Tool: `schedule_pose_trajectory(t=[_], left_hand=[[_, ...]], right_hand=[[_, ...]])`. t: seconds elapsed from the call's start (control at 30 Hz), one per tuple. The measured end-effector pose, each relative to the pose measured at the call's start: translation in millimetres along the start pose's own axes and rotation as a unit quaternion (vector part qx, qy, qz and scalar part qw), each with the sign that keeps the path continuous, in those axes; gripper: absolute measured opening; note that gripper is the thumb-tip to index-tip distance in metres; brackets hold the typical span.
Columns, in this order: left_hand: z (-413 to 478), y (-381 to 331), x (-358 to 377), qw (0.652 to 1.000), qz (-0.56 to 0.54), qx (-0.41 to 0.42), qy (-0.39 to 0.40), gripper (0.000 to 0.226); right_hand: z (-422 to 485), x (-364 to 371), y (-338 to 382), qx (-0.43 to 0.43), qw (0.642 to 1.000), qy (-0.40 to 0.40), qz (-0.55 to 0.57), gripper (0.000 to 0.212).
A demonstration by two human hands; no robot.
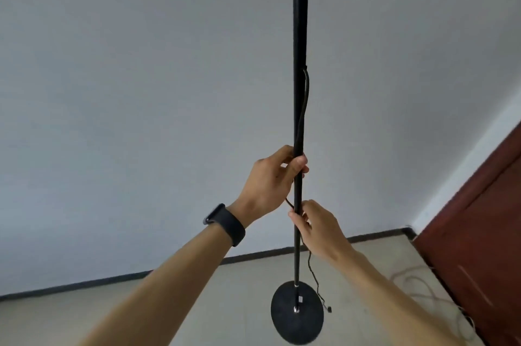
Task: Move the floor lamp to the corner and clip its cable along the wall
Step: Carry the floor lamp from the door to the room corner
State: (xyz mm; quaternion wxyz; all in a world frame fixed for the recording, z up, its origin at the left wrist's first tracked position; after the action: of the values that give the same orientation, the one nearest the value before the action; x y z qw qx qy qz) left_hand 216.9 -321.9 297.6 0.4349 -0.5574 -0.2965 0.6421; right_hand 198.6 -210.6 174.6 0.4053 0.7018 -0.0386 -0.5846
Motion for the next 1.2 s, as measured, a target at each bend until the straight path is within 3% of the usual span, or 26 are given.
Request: schedule_pose_trajectory(t=[0.27,0.5,0.9,1.2], left_hand=[[-187,37,-195,0.978,-0.008,-0.079,-0.195,0.021],[-372,65,-344,0.942,0.012,-0.126,-0.31,0.016],[-550,116,-551,0.892,0.099,-0.188,-0.4,0.014],[-652,182,-732,0.818,0.157,-0.251,-0.494,0.012]], right_hand=[[4,146,216,-0.15,0.984,0.098,0.024,0.027],[-28,283,406,-0.234,0.956,0.172,0.036,0.028],[-20,471,658,-0.329,0.899,0.283,0.06,0.029],[28,617,842,-0.433,0.83,0.346,0.062,0.031]])
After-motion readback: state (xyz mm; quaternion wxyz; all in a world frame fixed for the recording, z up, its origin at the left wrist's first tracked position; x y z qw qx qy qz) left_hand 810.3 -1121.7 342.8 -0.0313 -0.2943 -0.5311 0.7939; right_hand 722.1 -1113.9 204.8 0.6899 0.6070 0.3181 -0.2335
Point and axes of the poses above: each hand's wrist, its own z-axis towards the middle knuckle, its own x-axis out of the palm, y = z × x, the point moved 10 cm from there along z, towards the middle knuckle, and after that the axes turned 8 degrees about y, right-handed, at the moved point
